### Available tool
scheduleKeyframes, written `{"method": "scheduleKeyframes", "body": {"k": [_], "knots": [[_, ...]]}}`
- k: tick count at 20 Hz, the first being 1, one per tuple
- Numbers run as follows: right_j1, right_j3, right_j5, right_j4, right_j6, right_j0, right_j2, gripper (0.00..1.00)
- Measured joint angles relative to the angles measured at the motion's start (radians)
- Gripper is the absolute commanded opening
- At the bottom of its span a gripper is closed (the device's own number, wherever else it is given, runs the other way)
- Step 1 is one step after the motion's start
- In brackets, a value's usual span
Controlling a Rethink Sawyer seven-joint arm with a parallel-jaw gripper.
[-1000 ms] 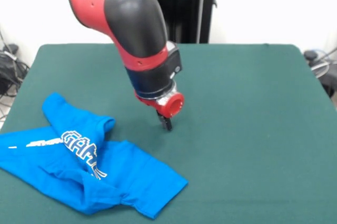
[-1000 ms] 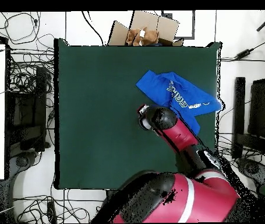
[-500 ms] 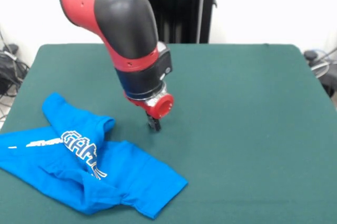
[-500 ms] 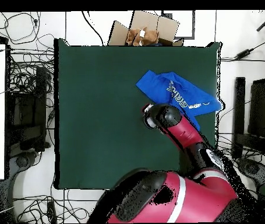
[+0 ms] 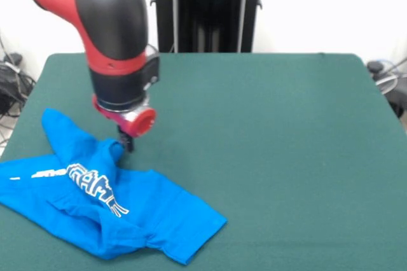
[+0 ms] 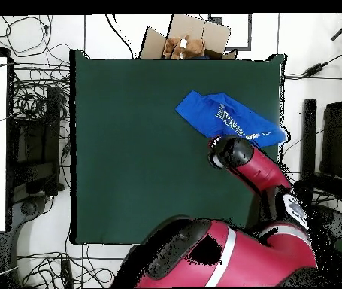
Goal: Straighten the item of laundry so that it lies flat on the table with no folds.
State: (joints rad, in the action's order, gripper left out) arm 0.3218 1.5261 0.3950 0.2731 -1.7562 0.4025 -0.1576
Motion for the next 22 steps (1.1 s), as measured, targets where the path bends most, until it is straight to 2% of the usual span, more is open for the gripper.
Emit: {"method": "scheduleKeyframes", "body": {"k": [12, 22], "knots": [[-0.011, -0.073, 0.0, -0.035, 0.0, -0.002, -0.055, 0.0], [-0.069, -0.122, -0.016, -0.035, 0.0, -0.02, -0.085, 0.0]]}}
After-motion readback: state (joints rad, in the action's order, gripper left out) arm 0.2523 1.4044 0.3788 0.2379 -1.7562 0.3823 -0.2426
